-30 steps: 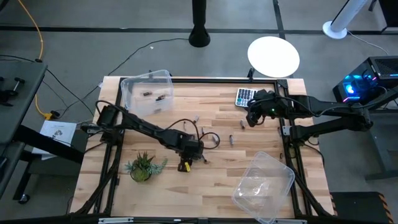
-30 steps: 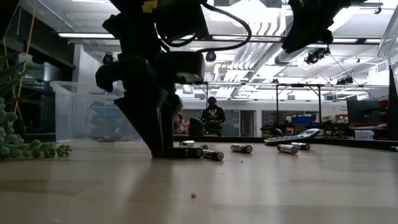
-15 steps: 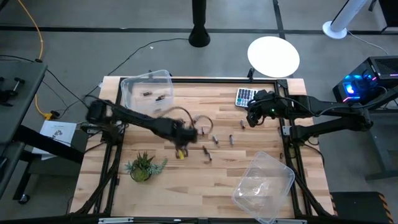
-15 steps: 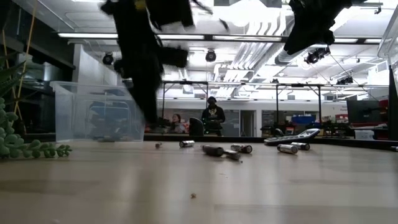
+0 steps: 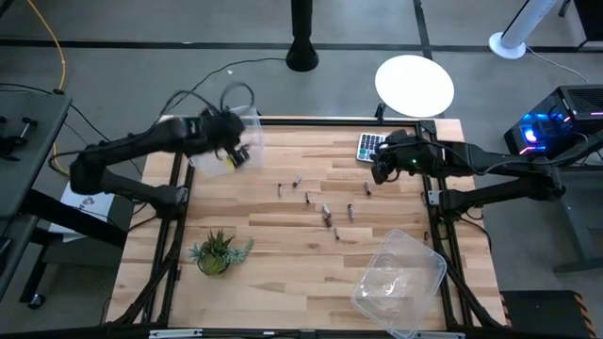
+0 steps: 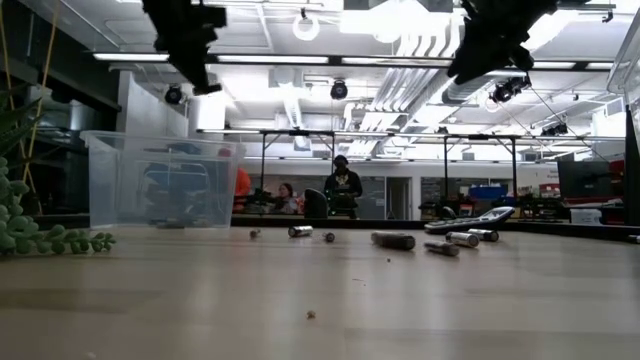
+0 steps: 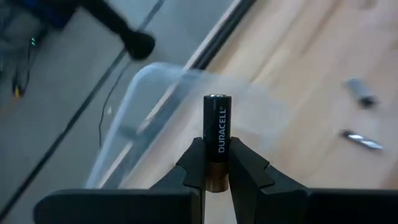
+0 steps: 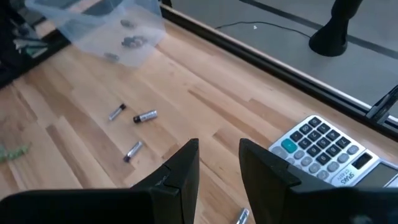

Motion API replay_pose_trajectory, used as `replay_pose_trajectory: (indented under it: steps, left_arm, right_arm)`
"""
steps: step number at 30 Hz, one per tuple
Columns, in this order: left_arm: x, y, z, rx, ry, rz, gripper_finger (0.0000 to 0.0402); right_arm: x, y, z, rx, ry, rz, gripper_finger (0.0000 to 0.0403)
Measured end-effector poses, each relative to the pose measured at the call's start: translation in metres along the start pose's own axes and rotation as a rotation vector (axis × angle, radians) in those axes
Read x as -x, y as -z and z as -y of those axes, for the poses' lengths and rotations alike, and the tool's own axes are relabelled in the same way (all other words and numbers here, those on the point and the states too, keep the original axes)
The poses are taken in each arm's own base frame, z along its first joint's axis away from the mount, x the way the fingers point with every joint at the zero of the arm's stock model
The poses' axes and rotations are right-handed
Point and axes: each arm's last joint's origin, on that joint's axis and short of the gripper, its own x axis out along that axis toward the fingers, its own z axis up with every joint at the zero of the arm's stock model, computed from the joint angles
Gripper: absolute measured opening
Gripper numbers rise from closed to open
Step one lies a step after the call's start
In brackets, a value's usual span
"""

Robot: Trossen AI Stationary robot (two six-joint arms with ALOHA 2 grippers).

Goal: Sort batteries
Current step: Put the black battery into the top transparent bin

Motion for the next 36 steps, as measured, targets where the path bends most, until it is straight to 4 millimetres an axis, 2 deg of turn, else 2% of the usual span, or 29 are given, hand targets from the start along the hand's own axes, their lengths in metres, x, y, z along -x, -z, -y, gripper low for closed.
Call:
replay_pose_trajectory:
  steps: [3, 6, 9, 14, 18, 21, 28, 32, 36]
  left_arm:
    - [-0.019, 0.005, -0.019, 0.045, 0.005, -0.065, 0.0046]
    - [-0.039, 0.008, -0.027, 0.092, 0.062, -0.112, 0.0104]
    - [-0.050, 0.007, -0.027, 0.123, 0.160, -0.139, 0.0165]
    - [-0.042, -0.008, -0.017, 0.120, 0.292, -0.047, 0.0235]
    - [-0.031, -0.017, -0.004, 0.012, 0.298, 0.030, 0.0250]
    - [-0.026, -0.020, 0.002, -0.036, 0.267, 0.062, 0.0251]
    - [-0.021, -0.025, 0.002, -0.018, 0.283, 0.136, 0.0252]
    - [-0.021, -0.027, 0.002, -0.014, 0.283, 0.148, 0.0252]
    - [-0.021, -0.027, 0.002, -0.030, 0.282, 0.158, 0.0252]
  right_arm:
    - [-0.001, -0.003, 0.001, -0.016, -0.002, 0.017, 0.0108]
    - [-0.001, -0.003, 0.001, -0.039, -0.007, 0.021, 0.0108]
    - [-0.001, -0.003, 0.000, -0.053, -0.025, 0.010, 0.0108]
    - [-0.001, -0.002, -0.002, -0.099, -0.087, -0.030, 0.0108]
    - [-0.009, 0.003, -0.012, -0.172, -0.240, -0.181, 0.0108]
    - [-0.025, 0.015, -0.029, -0.137, -0.361, -0.378, 0.0108]
    - [-0.083, 0.055, -0.079, -0.064, -0.392, -0.636, 0.0108]
    - [-0.114, 0.080, -0.089, -0.083, -0.291, -0.755, 0.0108]
    - [-0.138, 0.097, -0.092, -0.096, -0.183, -0.772, 0.0108]
